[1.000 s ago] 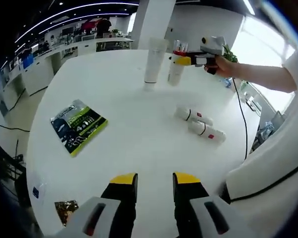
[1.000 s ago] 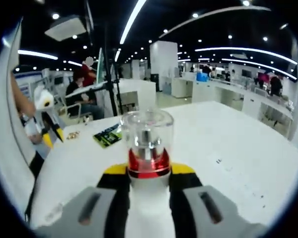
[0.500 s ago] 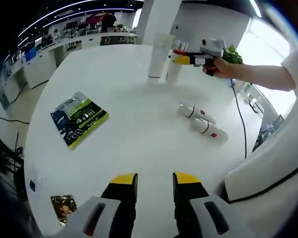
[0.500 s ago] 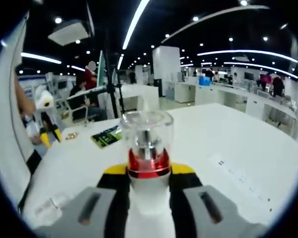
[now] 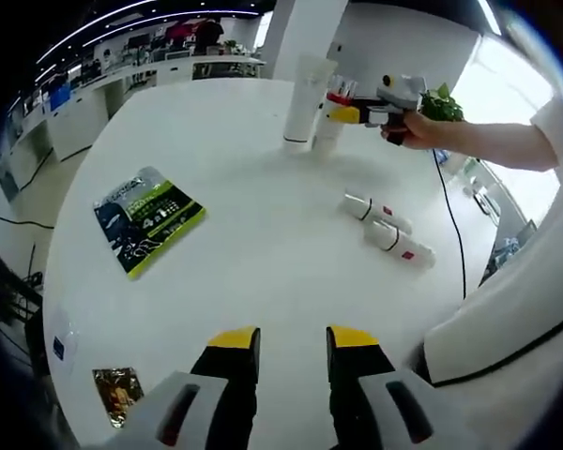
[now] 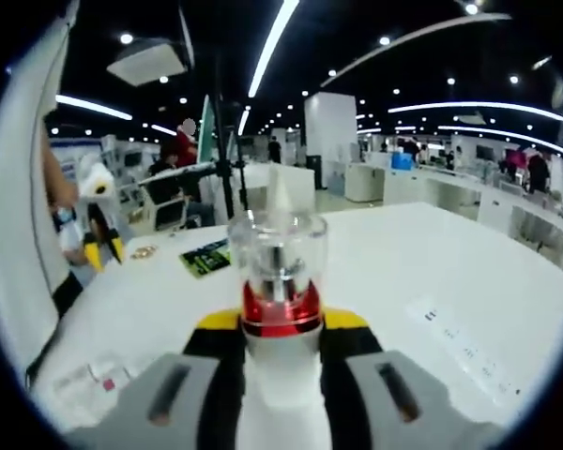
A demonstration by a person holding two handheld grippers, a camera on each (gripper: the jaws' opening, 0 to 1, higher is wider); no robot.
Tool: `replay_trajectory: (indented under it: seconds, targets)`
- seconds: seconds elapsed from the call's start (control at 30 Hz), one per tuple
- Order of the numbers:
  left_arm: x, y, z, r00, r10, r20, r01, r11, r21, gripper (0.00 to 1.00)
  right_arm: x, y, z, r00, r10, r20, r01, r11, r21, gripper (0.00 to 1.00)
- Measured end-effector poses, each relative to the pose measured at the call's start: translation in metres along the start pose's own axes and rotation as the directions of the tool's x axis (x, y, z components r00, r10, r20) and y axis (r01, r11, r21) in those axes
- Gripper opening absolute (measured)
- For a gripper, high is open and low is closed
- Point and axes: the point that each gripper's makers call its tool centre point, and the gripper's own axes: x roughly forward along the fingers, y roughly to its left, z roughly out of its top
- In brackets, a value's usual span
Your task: Arrange the skincare products in the storage area until every visible bottle or jar stands upright without overlapping.
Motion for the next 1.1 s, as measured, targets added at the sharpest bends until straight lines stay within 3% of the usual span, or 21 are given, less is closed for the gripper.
replay_trajectory:
  seconds: [0.2, 0.33, 0.73, 0.87, 0.97, 1.0, 1.1]
  targets:
    - [0.001, 0.001, 0.001, 1.000, 0.001, -0.004, -0.001, 1.000, -0.005, 0.29, 0.000, -0.002, 0.001, 0.998, 0.033, 0.044, -0.033, 0.999, 0.003, 0.28]
    - [0.002, 0.000, 0.002, 1.000, -0.002, -0.001, 0.002, 1.000, -0.008, 0.29, 0.001, 0.001, 0.002, 0.996, 0.073, 0.044, -0.072, 0.997, -0.027, 0.28]
    - [0.004, -0.006, 0.004, 1.000, -0.015, 0.012, 0.015, 1.000, -0.003, 0.29, 0.007, -0.003, 0.004, 0.994, 0.092, 0.052, -0.091, 0.995, -0.029, 0.29]
    - [0.002, -0.004, 0.003, 1.000, -0.012, 0.015, 0.013, 1.000, -0.013, 0.29, 0.009, -0.002, 0.003, 0.995, 0.092, 0.046, -0.093, 0.995, 0.041, 0.30]
    - [0.001, -0.005, 0.004, 1.000, -0.016, 0.023, 0.016, 1.000, -0.018, 0.30, 0.006, -0.010, 0.006, 0.996, 0.056, 0.067, -0.061, 0.995, 0.079, 0.43]
    - [0.001, -0.004, 0.004, 1.000, -0.017, 0.026, 0.017, 1.000, -0.020, 0.30, 0.004, -0.013, 0.010, 0.995, 0.035, 0.094, -0.047, 0.991, 0.126, 0.46]
    - [0.001, -0.005, 0.005, 0.999, -0.016, 0.032, 0.017, 1.000, -0.021, 0.30, -0.005, -0.021, 0.010, 0.995, -0.012, 0.103, -0.006, 0.986, 0.166, 0.48]
